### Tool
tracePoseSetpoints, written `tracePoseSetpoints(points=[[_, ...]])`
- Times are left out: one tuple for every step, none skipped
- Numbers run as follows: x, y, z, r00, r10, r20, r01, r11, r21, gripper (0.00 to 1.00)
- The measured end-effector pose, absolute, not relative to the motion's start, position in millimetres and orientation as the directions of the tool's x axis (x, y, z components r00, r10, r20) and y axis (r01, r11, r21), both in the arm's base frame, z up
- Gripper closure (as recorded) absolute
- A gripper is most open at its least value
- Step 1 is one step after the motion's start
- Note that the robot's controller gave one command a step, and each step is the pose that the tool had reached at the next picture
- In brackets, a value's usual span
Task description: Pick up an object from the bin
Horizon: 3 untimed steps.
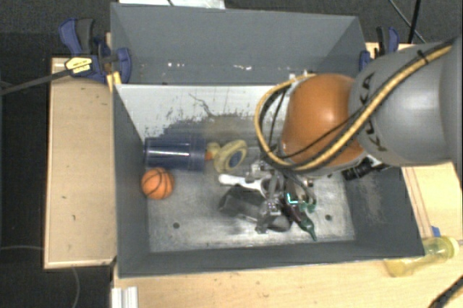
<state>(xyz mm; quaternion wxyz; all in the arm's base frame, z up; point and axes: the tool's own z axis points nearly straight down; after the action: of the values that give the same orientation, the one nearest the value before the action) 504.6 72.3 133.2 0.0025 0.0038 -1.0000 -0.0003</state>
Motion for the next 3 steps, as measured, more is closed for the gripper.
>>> tracePoseSetpoints(points=[[506.6, 72, 136, -1.000, -0.006, -0.002, -0.006, 1.000, 0.001, 0.00], [520.2, 67, 82, -0.983, 0.184, 0.015, 0.185, 0.983, 0.001, 1.00], [520.1, 67, 82, -0.983, 0.186, 0.015, 0.186, 0.983, 0.001, 1.00]])
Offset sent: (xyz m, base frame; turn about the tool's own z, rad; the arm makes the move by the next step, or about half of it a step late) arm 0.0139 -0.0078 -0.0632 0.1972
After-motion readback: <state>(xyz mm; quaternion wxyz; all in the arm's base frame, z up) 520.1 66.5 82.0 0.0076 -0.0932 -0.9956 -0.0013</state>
